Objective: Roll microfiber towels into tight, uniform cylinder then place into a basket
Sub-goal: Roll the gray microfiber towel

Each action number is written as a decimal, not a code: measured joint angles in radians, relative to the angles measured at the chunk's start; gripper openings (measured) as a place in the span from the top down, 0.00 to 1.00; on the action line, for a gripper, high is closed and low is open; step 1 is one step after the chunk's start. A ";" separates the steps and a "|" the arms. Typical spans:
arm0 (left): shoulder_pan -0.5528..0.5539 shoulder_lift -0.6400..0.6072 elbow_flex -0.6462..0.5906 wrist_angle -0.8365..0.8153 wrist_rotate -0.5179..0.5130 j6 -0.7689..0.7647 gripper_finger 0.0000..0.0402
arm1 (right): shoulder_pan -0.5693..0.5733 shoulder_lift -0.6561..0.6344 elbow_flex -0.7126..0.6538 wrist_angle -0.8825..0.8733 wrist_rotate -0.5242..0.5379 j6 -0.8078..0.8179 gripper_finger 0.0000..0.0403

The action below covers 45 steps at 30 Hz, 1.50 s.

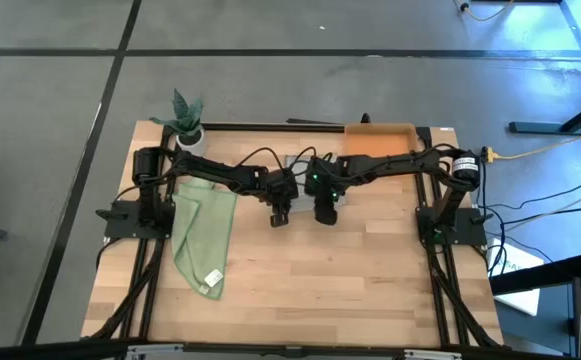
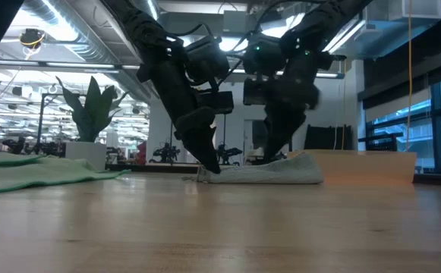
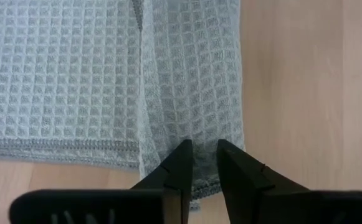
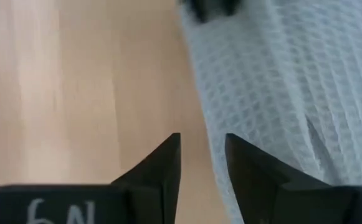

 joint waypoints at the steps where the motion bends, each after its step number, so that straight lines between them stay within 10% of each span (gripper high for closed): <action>1: 0.000 0.000 0.000 0.000 0.000 0.000 0.83 | 0.011 -0.001 -0.007 -0.001 0.026 -0.056 0.69; 25: 0.002 0.000 0.000 -0.002 0.002 -0.002 0.83 | 0.049 -0.004 -0.210 0.244 0.283 -0.192 0.69; 36: 0.002 0.000 0.000 -0.004 0.001 -0.004 0.83 | 0.045 0.000 -0.212 0.280 0.339 -0.105 0.97; 45: -0.025 -0.006 0.000 -0.004 0.002 0.029 0.83 | 0.044 0.000 -0.212 0.278 0.287 -0.033 0.99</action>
